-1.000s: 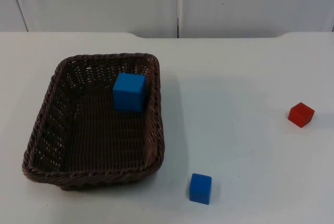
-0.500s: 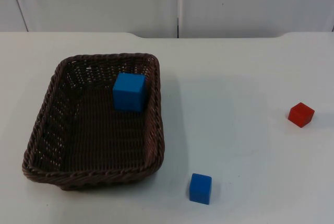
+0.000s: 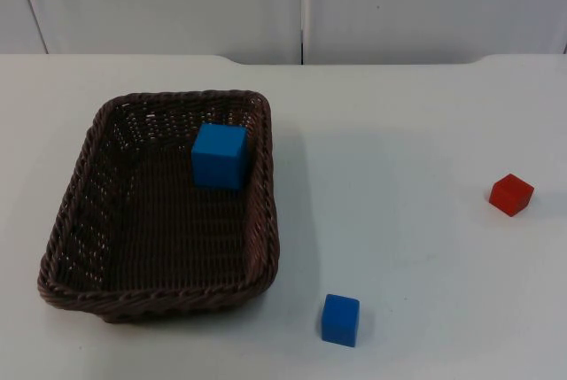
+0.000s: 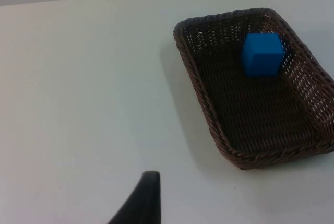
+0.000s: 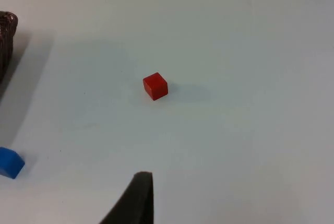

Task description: Pick up the basket with the left hand and place the largest block into the basket with the right hand.

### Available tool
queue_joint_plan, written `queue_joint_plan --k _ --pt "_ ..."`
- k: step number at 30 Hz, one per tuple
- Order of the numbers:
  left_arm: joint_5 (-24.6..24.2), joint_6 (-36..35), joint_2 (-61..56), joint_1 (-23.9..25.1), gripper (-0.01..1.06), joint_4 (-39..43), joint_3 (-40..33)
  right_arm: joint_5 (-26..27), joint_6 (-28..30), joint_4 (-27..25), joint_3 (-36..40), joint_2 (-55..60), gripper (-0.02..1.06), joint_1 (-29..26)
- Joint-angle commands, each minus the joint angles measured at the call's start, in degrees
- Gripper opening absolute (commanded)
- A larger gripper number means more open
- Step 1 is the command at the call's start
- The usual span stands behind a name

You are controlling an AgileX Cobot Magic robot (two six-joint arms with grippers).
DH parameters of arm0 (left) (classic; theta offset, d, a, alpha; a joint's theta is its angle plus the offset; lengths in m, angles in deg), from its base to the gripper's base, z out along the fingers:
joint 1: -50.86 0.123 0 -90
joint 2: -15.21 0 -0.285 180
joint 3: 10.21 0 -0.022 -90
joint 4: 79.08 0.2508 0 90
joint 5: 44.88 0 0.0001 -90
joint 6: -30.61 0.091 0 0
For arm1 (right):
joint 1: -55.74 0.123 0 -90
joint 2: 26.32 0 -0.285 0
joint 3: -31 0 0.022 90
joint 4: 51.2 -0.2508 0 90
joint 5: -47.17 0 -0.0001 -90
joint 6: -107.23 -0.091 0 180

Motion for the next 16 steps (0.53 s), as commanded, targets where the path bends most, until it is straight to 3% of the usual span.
queue_joint_plan --k 1,8,16 --pt "-0.2 -0.6 -0.2 0.1 1.05 0.1 -0.3 0.2 0.2 0.3 0.1 -0.2 1.05 -0.4" --pt "-0.2 -0.6 -0.2 0.4 1.05 0.1 -0.3 0.2 0.2 0.3 0.1 -0.2 1.05 -0.4" --pt "-0.2 -0.6 -0.2 6.0 1.05 0.6 -0.3 0.2 0.2 0.2 0.1 -0.2 1.05 -0.4"
